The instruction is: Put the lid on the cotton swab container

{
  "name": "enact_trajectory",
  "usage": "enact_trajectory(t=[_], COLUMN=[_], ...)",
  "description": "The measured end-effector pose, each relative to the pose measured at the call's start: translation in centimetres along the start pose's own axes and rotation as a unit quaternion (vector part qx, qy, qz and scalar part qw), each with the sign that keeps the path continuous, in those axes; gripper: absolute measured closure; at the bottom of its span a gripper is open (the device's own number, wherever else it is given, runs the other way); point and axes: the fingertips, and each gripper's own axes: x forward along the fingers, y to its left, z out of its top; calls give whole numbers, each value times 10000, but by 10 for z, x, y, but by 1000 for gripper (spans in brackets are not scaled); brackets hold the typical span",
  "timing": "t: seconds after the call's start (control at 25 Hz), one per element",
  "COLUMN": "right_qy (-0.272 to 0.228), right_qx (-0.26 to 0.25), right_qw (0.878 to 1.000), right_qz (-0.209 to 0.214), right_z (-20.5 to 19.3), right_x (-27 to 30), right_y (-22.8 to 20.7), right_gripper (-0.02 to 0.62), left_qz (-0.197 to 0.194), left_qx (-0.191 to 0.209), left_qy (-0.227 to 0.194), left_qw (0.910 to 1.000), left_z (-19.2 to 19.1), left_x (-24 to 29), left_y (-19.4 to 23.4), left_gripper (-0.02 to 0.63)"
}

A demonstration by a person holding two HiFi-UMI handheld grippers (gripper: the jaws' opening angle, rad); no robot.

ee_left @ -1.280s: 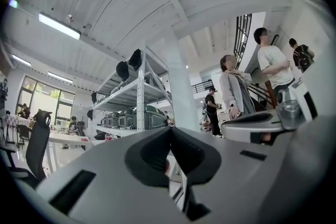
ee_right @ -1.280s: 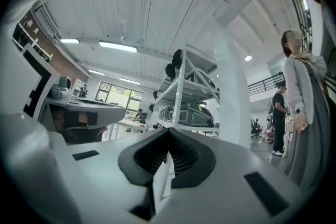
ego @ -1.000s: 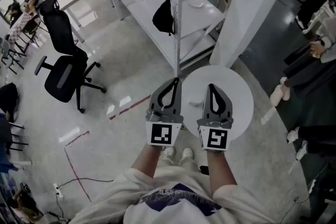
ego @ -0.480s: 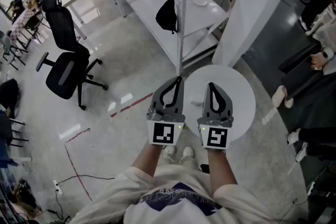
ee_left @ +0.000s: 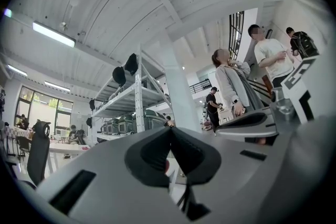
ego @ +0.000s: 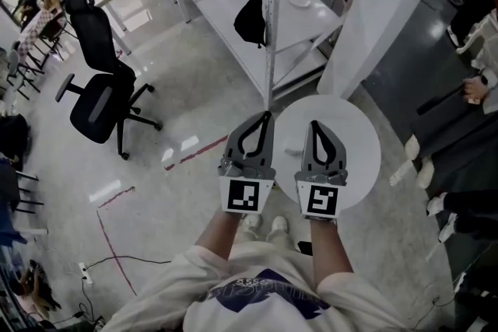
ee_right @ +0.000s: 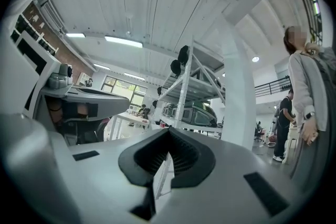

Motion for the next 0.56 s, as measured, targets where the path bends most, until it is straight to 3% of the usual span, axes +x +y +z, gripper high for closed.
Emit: enact_trajectory(t=[0.56], right_qy=[63], right_qx=[14], right_qw=[10000], right_qz=[27], right_z=[-4], right_x=[5], right_y=[-4], right_gripper=[589], left_qz=[2], left_qx=[-18], left_qy=[109], left_qw=[9999], left_z=[-13], left_x=[5], left_y=[0], left_gripper=[607])
